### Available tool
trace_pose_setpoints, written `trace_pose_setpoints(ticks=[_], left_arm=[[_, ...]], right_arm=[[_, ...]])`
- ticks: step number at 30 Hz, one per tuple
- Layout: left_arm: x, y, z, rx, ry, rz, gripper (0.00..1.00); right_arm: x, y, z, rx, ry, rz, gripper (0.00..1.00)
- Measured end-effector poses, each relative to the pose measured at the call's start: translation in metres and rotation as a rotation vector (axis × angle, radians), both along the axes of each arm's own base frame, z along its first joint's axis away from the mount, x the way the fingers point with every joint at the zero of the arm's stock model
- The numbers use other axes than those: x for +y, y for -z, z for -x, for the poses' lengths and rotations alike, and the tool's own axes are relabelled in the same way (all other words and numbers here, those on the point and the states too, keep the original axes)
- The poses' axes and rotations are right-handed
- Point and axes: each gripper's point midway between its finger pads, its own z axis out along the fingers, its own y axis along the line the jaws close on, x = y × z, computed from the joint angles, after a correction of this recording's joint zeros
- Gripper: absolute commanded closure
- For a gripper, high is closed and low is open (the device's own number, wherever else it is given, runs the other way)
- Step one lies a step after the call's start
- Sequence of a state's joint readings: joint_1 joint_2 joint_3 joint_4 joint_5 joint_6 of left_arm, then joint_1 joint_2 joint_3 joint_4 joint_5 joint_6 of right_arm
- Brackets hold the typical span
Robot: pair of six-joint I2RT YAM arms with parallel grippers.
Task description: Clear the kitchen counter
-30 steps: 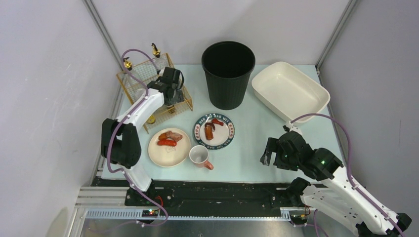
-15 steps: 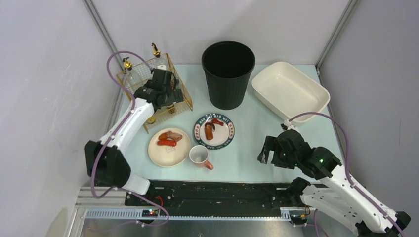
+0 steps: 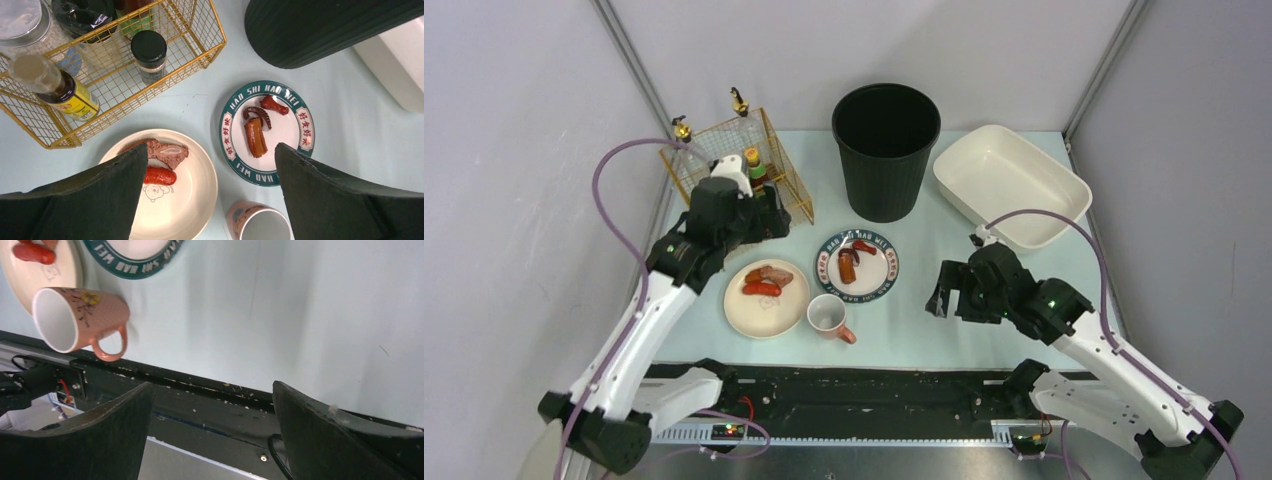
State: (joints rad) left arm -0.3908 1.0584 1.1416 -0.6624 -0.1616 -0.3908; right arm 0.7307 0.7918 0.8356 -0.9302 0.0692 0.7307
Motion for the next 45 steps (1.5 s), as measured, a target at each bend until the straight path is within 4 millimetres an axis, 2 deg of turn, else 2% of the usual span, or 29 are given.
trace_pose_setpoints(ticks=[4,9,13,17,23,28,33,39,45], left_arm=[[0.005,-0.006,0.019,-0.054,0.018,0.026,0.00],[0.009,0.006,0.039,-0.078,0.035,0.045,0.00],[0.013,0.013,0.052,-0.108,0.045,0.062,0.00],[0.012,0.005,0.063,-0.173,0.067,0.100,0.00],[0.010,-0.007,0.070,-0.240,0.093,0.139,0.00],[0.006,-0.002,0.072,-0.235,0.116,0.146,0.00],[0.007,0.009,0.074,-0.215,0.116,0.140,0.00],[0.007,0.007,0.075,-0.222,0.120,0.145,0.00],[0.008,0.007,0.074,-0.219,0.119,0.158,0.00]], right_arm=[[0.014,-0.009,-0.009,-0.023,-0.025,-0.040,0.07],[0.029,-0.018,-0.022,-0.065,-0.041,-0.086,0.05],[0.041,-0.018,-0.033,-0.073,-0.047,-0.108,0.05],[0.054,-0.011,-0.044,-0.058,-0.051,-0.120,0.05],[0.072,0.015,-0.067,0.006,-0.028,-0.114,0.06],[0.084,0.042,-0.090,0.051,0.016,-0.138,0.10],[0.082,0.062,-0.105,0.045,0.072,-0.172,0.13],[0.083,0.075,-0.120,0.015,0.136,-0.236,0.21],[0.083,0.114,-0.120,0.039,0.183,-0.275,0.24]])
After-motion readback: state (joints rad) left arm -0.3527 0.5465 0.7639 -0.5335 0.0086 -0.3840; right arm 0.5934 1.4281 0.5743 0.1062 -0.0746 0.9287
